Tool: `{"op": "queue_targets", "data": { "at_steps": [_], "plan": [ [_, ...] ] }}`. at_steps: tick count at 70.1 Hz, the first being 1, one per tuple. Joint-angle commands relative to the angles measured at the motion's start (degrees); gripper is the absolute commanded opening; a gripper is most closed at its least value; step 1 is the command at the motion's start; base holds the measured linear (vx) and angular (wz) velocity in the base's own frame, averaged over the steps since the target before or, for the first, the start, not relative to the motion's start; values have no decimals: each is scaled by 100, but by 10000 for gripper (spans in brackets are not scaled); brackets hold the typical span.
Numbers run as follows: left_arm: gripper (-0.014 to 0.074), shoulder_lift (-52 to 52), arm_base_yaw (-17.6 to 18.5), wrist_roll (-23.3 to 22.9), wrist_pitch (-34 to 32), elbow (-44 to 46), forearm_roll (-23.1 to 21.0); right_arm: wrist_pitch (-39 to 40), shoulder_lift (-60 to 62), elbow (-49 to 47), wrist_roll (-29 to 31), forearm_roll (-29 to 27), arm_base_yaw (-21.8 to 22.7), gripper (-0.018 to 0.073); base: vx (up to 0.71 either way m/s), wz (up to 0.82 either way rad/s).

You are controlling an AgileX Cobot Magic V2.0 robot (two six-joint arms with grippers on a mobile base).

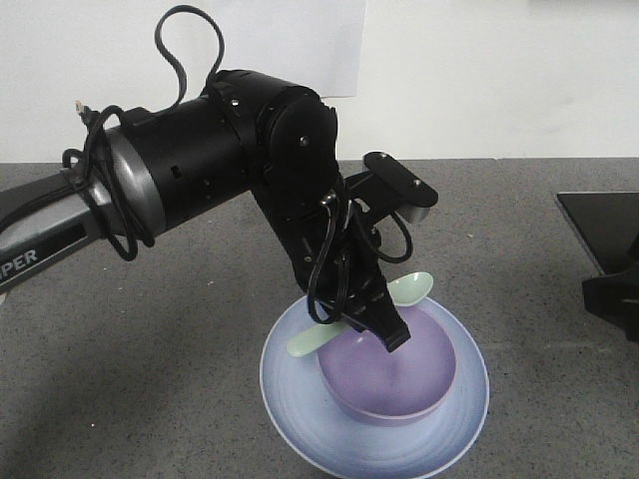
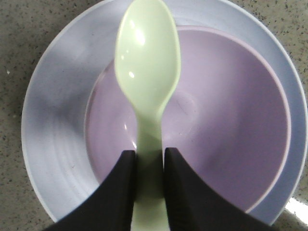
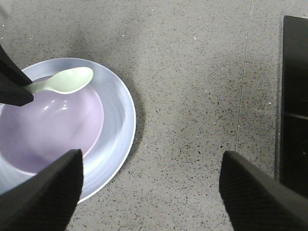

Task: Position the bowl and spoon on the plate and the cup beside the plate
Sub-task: 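Swing the left gripper with the green spoon over the bowl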

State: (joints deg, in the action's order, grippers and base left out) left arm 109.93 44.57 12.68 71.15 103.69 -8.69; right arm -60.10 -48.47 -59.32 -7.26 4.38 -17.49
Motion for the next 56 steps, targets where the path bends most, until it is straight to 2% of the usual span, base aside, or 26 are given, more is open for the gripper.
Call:
{"op": "queue_targets", "data": {
  "at_steps": [1,21,39,56],
  "plan": [
    [-6,-301,46,-98,56,181,-123,444,5,-142,16,83,22,570,0,0],
    [-6,-666,46,-93,56,142,-148,503,5,-142,11,83,22,570,0,0],
    [-6,-815,46,-73,56,-717,-154,522,5,-142,11,78,22,570,0,0],
    [-6,-796,46,15,56,-684,-187,528,5,-142,6,78,22,570,0,0]
  ]
}}
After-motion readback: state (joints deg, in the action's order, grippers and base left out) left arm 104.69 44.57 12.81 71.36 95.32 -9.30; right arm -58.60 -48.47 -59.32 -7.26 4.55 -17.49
